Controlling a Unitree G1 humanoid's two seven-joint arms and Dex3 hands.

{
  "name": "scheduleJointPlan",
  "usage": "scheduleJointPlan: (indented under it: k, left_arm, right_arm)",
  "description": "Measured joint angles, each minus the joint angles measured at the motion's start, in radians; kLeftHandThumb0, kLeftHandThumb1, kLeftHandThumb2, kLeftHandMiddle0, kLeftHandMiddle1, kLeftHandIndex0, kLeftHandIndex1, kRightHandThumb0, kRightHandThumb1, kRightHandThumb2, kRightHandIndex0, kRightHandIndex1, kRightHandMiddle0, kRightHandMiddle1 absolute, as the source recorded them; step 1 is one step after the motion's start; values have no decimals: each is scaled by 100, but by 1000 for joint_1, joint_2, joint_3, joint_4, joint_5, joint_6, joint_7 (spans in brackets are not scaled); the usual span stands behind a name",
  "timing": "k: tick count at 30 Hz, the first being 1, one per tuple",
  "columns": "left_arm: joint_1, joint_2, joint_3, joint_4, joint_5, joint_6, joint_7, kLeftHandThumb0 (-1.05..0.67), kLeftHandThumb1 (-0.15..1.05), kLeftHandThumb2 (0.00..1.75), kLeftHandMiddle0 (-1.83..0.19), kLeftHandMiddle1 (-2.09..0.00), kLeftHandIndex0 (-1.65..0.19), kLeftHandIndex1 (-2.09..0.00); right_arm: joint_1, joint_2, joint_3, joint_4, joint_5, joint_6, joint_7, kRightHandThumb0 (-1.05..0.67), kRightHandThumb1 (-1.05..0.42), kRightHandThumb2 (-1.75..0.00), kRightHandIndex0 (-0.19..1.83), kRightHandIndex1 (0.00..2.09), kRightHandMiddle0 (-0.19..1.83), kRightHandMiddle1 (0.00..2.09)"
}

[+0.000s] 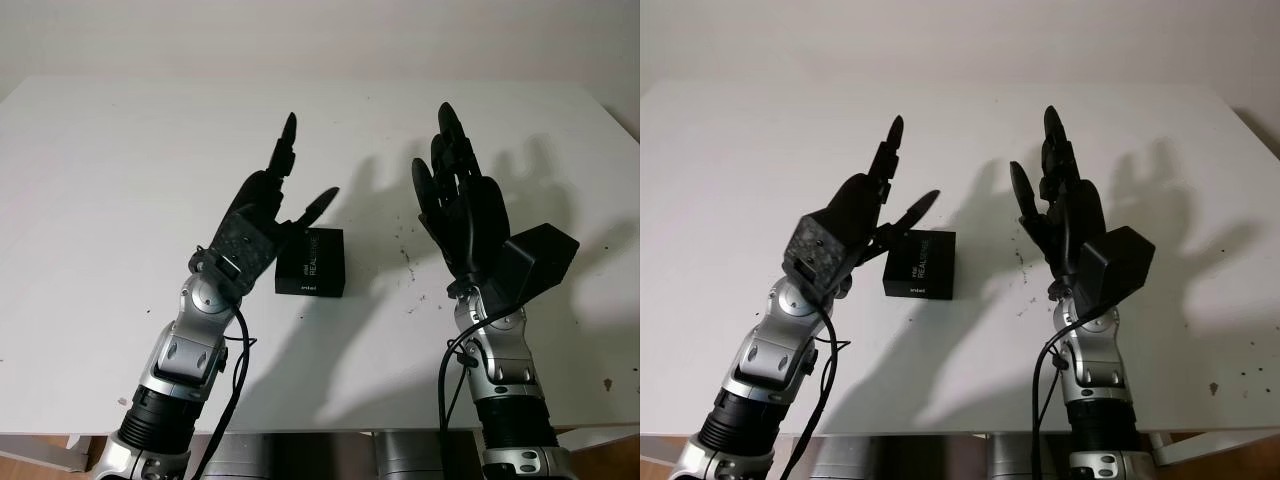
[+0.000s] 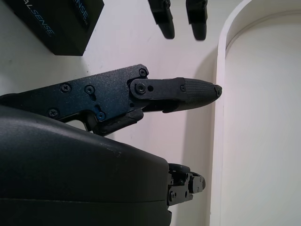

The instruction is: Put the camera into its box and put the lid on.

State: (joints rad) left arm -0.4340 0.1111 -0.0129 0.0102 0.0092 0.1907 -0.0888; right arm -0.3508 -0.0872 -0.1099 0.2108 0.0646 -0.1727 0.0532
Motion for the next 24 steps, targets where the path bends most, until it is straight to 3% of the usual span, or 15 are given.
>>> scheduleJointPlan:
  k: [5,12,18,24]
  left_arm:
    - [-49,7,145,53,-141,-81,-9,-74,105,72,19,0,19,0]
    - [-60,55,235,99,-202,-159,-25,-78,105,73,19,0,19,0]
    - [-44,77,267,130,-230,-216,-51,-76,105,73,19,0,19,0]
    - [13,80,239,129,-222,-221,-72,-79,105,72,19,0,19,0]
  right_arm:
    - [-2,0,0,5,10,0,11,-66,-105,-35,-6,5,3,4]
    - [-41,-2,1,67,19,-1,38,-68,-105,-40,-10,4,-4,2]
    - [-93,-8,-1,87,22,27,45,-70,-105,-42,-14,3,-8,2]
    - [-114,-7,0,106,20,38,35,-71,-105,-43,-15,4,-9,2]
